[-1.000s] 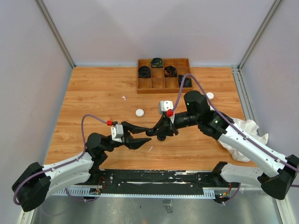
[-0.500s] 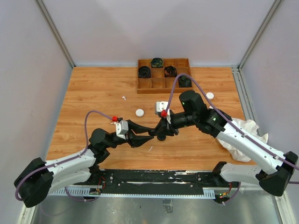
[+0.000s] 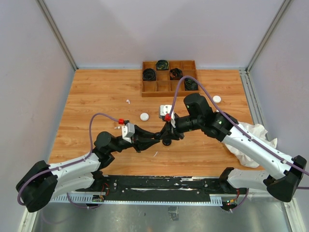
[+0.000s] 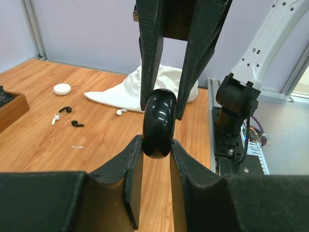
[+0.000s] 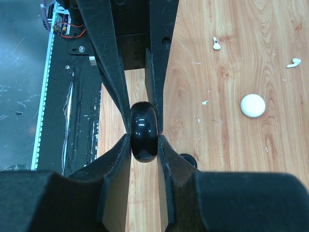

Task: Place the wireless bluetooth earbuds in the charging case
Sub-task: Pick up the charging case at the center of the board, then open the charging case.

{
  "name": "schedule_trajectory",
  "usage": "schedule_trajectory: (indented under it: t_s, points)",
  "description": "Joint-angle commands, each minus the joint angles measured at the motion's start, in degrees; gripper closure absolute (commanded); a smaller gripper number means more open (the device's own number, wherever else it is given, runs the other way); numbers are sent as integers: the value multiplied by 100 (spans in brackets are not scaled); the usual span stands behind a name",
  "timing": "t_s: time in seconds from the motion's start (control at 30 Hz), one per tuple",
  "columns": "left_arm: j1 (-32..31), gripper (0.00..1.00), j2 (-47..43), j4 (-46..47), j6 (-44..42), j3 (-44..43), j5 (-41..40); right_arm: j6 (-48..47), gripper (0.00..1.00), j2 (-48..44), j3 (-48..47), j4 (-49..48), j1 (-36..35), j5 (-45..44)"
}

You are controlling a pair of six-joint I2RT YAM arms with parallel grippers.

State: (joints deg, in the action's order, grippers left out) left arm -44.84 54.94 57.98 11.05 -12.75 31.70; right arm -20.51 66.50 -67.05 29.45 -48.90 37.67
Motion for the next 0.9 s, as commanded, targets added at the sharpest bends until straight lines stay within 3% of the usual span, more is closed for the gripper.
schedule_trajectory:
  t_s: [0.0,0.1,0.33,0.87]
  points:
    - [-65,89,42,367,81,-119,33,-26,97,82,-166,-40,-128,14]
    - [-69,100,69,416,-3,-97,80,-32,87,74,-150,-62,-130,-40]
    - [-69,100,-53,414,-363,38,165,-49,67,-33,-85,-191,-131,-345]
    - [-86,100,-189,47,-981,260,226,134,63,-62,-169,-317,-91,-865]
